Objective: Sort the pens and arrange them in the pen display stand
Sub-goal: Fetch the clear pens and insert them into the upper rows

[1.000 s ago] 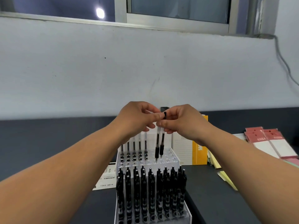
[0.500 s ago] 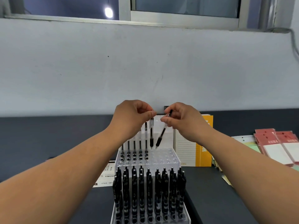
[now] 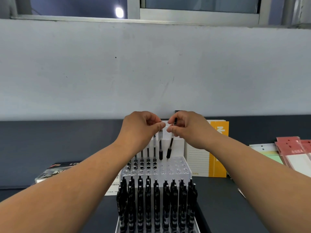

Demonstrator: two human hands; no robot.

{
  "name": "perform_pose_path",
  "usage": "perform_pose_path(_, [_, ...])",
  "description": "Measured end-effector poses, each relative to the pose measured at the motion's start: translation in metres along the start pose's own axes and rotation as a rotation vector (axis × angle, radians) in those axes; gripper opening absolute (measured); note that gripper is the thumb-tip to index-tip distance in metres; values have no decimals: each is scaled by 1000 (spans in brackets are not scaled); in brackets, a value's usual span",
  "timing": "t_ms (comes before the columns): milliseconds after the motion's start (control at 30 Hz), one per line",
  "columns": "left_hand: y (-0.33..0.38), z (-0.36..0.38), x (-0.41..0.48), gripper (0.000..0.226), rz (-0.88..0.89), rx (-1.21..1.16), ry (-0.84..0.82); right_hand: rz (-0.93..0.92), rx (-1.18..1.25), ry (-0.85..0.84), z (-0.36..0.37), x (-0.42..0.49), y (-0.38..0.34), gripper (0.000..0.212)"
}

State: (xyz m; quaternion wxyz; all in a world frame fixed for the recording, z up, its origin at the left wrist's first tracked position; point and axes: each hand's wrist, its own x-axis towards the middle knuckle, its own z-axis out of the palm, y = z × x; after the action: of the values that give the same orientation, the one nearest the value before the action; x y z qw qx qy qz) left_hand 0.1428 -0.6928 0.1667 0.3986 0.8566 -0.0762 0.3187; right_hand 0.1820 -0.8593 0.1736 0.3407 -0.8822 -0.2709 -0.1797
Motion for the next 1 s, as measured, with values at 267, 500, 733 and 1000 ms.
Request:
perform_pose_path(267, [-9,19,-4,11,-59,143,-18,165,51,-75,29,-4,14,15])
perform_pose_path(500, [-15,22,-9,20,-33,186,-29,100,-78,23,34,-6,16,18])
perform_pose_path(733, [-25,26,-13,16,-79,149,-43,119,-59,119,38,-9,20,19])
perform_pose_path(1000, [-17,29,-2,11,-94,222,-38,149,-118,100,36,-4,17,18])
